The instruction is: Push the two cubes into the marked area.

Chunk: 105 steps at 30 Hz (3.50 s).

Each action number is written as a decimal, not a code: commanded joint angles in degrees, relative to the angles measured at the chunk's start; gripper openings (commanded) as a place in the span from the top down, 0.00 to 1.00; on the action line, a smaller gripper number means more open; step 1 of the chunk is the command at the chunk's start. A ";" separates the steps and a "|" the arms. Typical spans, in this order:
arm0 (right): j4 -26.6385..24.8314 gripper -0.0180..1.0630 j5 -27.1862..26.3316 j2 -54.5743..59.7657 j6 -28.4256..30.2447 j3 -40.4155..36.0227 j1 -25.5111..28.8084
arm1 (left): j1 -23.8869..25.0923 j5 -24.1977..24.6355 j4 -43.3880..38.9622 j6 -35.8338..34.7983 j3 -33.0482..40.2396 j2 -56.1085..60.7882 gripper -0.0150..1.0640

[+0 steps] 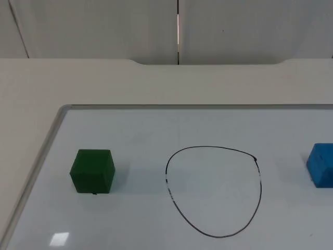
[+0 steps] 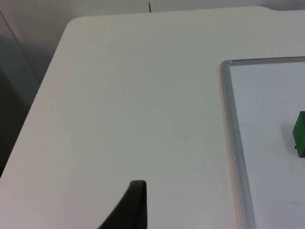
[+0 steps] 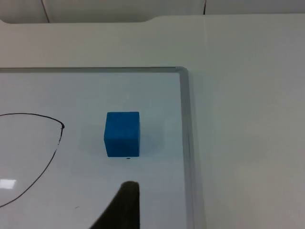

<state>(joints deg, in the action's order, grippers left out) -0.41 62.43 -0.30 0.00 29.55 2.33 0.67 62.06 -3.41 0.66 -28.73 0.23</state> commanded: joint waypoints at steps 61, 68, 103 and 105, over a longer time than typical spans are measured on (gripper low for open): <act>-2.81 0.03 -4.63 51.06 5.88 32.66 -0.36 | 0.08 -10.51 10.39 3.61 -12.15 -38.20 0.15; -2.81 0.03 -6.96 51.06 5.88 32.66 -0.36 | 0.08 -10.51 11.37 3.80 -12.15 -49.32 0.20; -2.58 0.03 -11.14 51.06 5.35 32.66 -0.36 | -4.06 -45.04 11.32 3.00 -10.28 -95.14 0.99; -2.58 0.03 -11.14 51.06 5.35 32.66 -0.36 | -5.40 -47.80 11.17 3.00 -10.43 -97.75 0.99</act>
<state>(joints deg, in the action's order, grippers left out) -3.22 52.11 50.73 5.35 61.97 2.33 -3.61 17.12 7.92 4.12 -39.14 -95.96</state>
